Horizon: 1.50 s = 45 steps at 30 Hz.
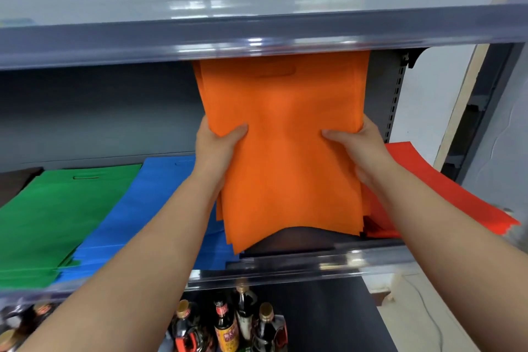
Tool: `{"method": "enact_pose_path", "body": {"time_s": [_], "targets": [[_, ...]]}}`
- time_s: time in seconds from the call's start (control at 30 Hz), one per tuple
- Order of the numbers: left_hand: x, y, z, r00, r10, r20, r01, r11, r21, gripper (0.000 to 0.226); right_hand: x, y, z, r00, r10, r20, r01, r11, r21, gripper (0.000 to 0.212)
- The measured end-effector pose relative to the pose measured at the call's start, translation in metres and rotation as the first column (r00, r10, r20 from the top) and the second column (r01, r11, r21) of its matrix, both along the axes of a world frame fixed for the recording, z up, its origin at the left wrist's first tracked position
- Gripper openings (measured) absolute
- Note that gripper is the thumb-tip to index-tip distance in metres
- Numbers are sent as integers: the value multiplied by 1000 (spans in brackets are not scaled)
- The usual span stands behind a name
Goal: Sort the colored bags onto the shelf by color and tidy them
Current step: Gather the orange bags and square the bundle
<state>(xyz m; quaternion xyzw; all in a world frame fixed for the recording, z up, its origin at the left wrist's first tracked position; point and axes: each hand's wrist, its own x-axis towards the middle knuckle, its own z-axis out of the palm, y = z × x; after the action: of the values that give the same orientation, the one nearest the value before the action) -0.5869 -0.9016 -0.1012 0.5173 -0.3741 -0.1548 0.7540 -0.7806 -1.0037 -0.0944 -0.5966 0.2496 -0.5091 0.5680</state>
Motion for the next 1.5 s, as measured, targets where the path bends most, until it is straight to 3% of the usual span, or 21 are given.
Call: {"method": "enact_pose_path", "body": {"time_s": [0.23, 0.47, 0.67, 0.8, 0.87, 1.03, 1.1, 1.17, 1.23, 1.37, 1.5], "targets": [[-12, -4, 6, 993, -120, -16, 118, 987, -107, 28, -7, -6, -21, 985, -118, 123, 118, 993, 4, 35], [2, 11, -7, 967, -256, 19, 256, 965, -55, 44, -34, -11, -30, 999, 31, 22, -31, 999, -16, 57], [-17, -5, -1, 993, -100, 66, 105, 992, -75, 39, -25, -14, -24, 994, -14, 104, 20, 999, -49, 41], [-6, 0, -8, 977, -213, 15, 213, 977, -11, 48, -33, -20, -28, 999, 54, -5, -55, 998, -43, 54], [-2, 4, -12, 973, -229, 18, 228, 973, 34, 49, -35, -20, -33, 997, 41, -66, -46, 997, -70, 50], [-23, -9, -5, 990, -138, 34, 137, 990, 13, 30, -27, -15, -25, 999, -28, 27, 30, 996, -82, 30], [-17, -7, -4, 989, -145, 8, 145, 989, 0, 29, -34, -16, -25, 997, -25, 69, 30, 998, -62, 40], [-11, -3, -7, 981, -194, -9, 194, 981, -7, 42, -39, -15, -28, 998, 16, 57, -13, 999, -52, 55], [-17, -5, -10, 970, -234, -64, 234, 972, -9, 43, -37, -12, -30, 999, 15, 30, -13, 998, -56, 49], [-38, -14, -3, 969, -223, -102, 225, 974, 11, 19, -32, -7, -24, 994, -90, 57, 95, 991, -95, 33], [-29, -9, 0, 974, -177, -139, 173, 984, -39, 35, -41, -7, -28, 990, -127, 66, 135, 981, -142, 42]]}}
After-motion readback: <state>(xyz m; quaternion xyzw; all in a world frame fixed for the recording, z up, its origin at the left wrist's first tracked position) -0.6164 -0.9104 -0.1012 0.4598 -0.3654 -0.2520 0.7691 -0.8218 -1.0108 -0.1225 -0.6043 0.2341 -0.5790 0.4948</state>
